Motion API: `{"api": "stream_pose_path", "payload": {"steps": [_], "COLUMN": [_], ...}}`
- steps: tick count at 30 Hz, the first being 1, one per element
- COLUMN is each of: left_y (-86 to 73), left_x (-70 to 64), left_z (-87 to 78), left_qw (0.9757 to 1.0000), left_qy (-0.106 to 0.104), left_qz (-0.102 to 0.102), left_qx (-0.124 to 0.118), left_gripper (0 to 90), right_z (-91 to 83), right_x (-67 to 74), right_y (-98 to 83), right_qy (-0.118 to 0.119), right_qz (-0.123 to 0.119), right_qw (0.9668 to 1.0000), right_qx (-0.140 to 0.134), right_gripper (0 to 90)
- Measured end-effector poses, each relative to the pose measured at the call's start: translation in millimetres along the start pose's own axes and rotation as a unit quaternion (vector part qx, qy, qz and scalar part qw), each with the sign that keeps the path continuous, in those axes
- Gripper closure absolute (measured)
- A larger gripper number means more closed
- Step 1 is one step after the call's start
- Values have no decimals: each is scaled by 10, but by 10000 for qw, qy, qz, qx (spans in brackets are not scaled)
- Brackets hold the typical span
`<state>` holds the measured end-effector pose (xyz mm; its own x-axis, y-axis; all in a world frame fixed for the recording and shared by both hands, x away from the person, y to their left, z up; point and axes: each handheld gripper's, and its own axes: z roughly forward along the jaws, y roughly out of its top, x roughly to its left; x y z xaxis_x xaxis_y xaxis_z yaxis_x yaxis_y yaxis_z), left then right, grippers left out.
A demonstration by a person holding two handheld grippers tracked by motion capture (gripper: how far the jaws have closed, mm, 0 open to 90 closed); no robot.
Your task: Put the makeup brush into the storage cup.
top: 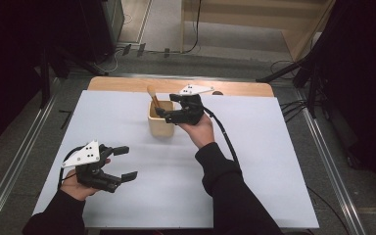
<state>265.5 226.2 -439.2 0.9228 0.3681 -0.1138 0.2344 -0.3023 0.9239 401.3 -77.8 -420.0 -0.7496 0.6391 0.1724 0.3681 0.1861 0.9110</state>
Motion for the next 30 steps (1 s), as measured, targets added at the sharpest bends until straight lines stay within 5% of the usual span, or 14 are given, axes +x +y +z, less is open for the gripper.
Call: {"api": "stream_pose_path", "payload": {"steps": [5, 19, 30], "left_y": [-7, -14, -22], "left_x": [10, 22, 30], "left_z": [-5, -14, -24], "left_qw": [10000, 10000, 10000], "left_qy": [19, 53, 94], "left_qz": [-9, -11, 9], "left_qx": [-1, 2, -11], "left_gripper": [143, 143, 143], "right_z": [-44, -252, -410], "right_x": [27, 97, 166], "right_y": [-36, -144, -253], "right_qy": [-118, 163, 330], "right_qz": [-94, 11, -129], "right_qw": [9997, 9999, 9994], "right_qx": [178, 54, 31], "right_gripper": [218, 217, 217]}}
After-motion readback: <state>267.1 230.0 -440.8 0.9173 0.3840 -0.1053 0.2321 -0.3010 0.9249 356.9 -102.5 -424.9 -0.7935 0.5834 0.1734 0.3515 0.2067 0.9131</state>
